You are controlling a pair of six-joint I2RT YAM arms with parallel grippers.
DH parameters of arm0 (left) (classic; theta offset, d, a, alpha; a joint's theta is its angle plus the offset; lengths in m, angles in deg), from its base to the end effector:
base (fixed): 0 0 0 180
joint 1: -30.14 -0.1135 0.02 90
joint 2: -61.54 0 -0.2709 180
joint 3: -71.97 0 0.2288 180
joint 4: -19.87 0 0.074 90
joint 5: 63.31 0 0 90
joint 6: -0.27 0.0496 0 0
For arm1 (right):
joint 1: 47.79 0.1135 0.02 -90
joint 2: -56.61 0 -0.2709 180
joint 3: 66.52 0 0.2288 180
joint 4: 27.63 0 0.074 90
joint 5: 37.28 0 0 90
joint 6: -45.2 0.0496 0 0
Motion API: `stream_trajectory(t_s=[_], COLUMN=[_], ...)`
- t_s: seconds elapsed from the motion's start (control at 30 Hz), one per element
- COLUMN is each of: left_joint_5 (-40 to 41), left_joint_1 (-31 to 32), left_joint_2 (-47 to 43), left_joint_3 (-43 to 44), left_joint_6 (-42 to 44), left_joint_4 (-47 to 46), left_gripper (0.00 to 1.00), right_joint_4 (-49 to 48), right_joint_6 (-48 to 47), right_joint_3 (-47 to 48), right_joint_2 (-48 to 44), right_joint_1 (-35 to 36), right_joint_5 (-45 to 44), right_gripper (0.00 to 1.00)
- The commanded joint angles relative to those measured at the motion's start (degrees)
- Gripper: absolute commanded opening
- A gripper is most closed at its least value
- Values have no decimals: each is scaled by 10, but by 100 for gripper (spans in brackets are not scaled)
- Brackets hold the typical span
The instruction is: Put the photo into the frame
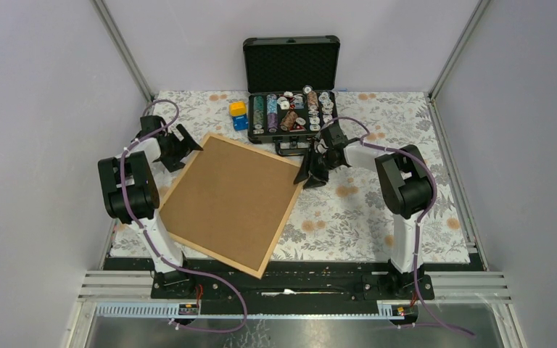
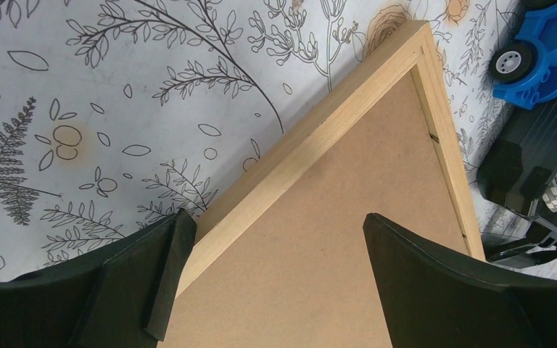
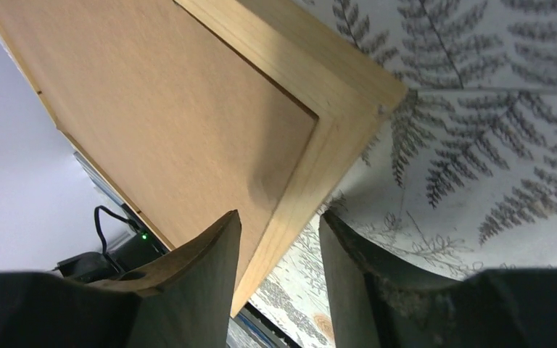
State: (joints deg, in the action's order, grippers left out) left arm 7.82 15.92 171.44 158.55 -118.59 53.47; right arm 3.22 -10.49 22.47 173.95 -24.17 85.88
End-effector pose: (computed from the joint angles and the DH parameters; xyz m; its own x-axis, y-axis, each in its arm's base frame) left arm 0.3804 0.0798 0.1763 -0.6818 -0.6439 -0.3472 -0.4458 0.7420 -0.5008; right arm 0.3601 0.1871 0.1463 -0.9838 0.0848 -0.1581 -0.0454 0.7349 0.6767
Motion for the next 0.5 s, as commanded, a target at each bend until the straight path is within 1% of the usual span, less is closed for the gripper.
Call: stream_trajectory(t_s=[0.0,0.07,0.13,0.3,0.47], left_joint_5=[-25,-25,-27,-27,-63], left_joint_1=[-3,-5,-5,-4,-4], left_joint_2=[7,5,6,6,21], left_joint_3=[-29,-29,-30,-37,-59], left_joint_6=[-21,-20,-19,-21,-46], left_joint_4=[64,64,62,59,35], left_gripper=[99,99,99,99,99], right_joint_4=[17,11,10,19,5], right_joint_6=[-38,-42,-44,-35,24], right_joint_3=[-43,-48,-50,-46,-61], right_joint_2=[-14,-10,-7,-1,3], right_joint_1=[0,0,0,1,8], right_joint_5=[-32,-24,-32,-85,-155], right_gripper=[50,47,41,41,41])
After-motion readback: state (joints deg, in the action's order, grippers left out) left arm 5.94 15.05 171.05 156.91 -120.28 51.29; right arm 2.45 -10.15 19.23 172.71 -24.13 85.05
